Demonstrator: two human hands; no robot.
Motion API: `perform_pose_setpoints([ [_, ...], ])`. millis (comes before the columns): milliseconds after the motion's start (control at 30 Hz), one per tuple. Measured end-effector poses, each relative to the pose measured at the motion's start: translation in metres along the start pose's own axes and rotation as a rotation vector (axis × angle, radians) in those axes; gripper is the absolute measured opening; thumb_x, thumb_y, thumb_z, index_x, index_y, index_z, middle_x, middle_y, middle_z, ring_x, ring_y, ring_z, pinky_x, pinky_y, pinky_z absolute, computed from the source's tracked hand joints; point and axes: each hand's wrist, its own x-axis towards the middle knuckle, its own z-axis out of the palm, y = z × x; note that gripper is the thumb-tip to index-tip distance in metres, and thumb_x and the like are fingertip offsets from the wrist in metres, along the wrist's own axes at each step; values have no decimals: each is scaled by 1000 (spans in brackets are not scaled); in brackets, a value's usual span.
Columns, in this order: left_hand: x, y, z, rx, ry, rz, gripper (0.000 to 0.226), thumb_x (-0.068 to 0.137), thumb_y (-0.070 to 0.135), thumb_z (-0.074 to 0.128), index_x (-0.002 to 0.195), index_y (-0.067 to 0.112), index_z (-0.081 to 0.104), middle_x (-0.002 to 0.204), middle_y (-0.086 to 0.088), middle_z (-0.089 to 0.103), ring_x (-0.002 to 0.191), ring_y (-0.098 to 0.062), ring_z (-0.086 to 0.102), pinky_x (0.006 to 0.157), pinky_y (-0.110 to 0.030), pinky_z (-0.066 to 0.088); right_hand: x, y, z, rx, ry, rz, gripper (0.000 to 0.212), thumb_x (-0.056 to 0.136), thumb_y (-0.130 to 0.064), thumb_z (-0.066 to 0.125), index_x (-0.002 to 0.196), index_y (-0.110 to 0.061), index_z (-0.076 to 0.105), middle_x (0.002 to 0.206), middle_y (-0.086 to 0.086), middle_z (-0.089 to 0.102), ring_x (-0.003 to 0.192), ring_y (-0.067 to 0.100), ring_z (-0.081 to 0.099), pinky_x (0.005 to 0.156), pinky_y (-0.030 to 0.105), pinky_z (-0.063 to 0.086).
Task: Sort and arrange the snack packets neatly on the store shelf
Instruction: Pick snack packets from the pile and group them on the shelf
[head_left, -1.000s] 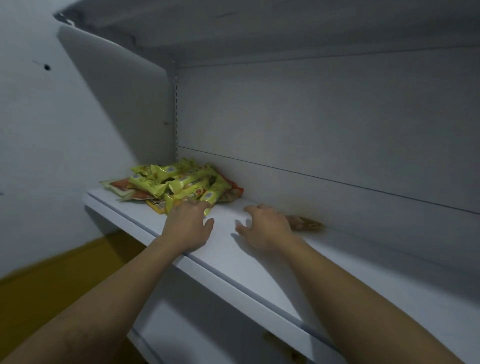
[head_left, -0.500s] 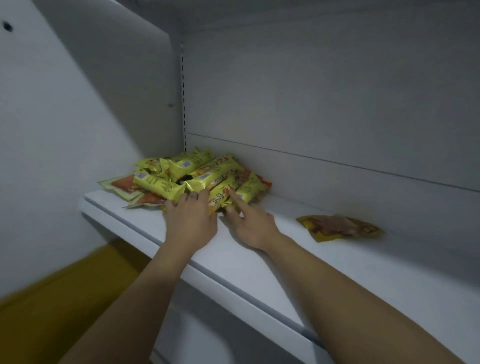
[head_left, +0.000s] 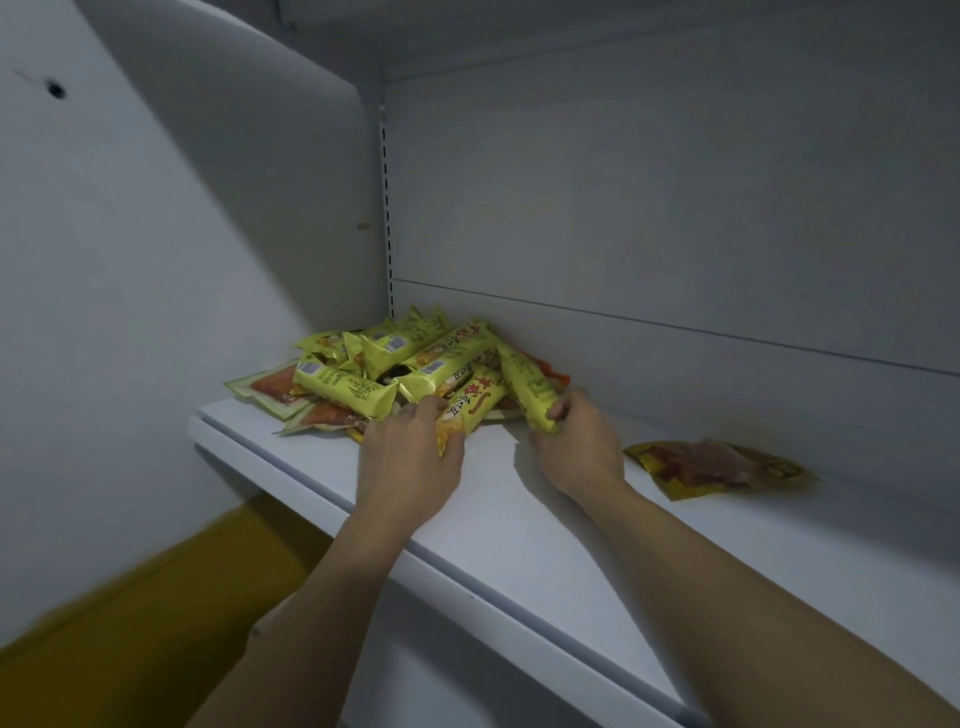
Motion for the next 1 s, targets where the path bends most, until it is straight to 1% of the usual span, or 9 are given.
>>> perform_pose_setpoints([
  [67,0,1,-2,-114,10,-18,35,97,31,55,127,15,56,116,-12,64,99,-34,62,81,-45,49,1,-2,-1,229,31,61,27,89,-25,66,100,-22,41,83,-7,54,70,13,54,53,30,37],
  [167,0,-2,-4,-264,30,-60,34,100,26,53,132,16,49,119,-12,63,102,-34,61,79,-47,51,0,-7,-1,597,-35,151,31,91,-31,63,113,-23,42,97,2,64,77,21,69,59,36,53],
  [300,-1,-7,-4,-413,82,-94,33,103,22,45,136,19,46,117,-11,63,101,-33,60,77,-43,49,-6,-13,-2,785,-135,183,18,97,-26,53,113,-19,57,103,7,68,87,24,68,61,30,49],
  [500,-2,-4,-11,-816,-11,-189,34,106,16,40,139,21,43,114,-7,63,95,-25,68,81,-45,58,-18,-24,-2,955,-223,246,13,98,-16,50,102,-9,60,80,11,67,62,22,68,49,31,56],
  [633,-1,-4,-17,-1056,-272,-304,25,104,16,47,128,15,55,104,-2,74,99,-22,69,86,-36,53,-21,-31,6,974,-286,274,18,95,-20,55,105,-11,66,110,18,69,96,35,69,77,50,59],
  [733,1,-3,-20,-1203,-324,-349,37,105,12,44,141,15,47,120,-8,70,113,-25,66,102,-46,49,-25,-32,8,987,-348,256,16,93,-17,60,107,-11,65,110,17,70,84,25,69,60,34,57],
  [867,9,0,-22,-1344,-380,-384,32,105,20,41,135,22,53,122,-1,71,112,-16,67,91,-34,56,-24,-29,6,1001,-372,275,22,93,-13,60,115,-7,64,108,18,72,94,33,68,85,53,56],
  [933,12,5,-21,-1362,-412,-391,34,102,35,45,131,22,55,123,-1,70,111,-16,67,89,-34,57,-23,-28,3,991,-367,269,21,95,-12,58,114,-7,64,108,18,72,98,37,67,83,55,56],
  [1000,11,15,-17,-1367,-439,-399,51,86,44,62,131,21,57,123,-4,70,114,-21,66,95,-45,54,-22,-27,-1,1004,-353,265,21,95,-11,57,114,-7,66,107,19,72,93,36,68,75,51,57],
])
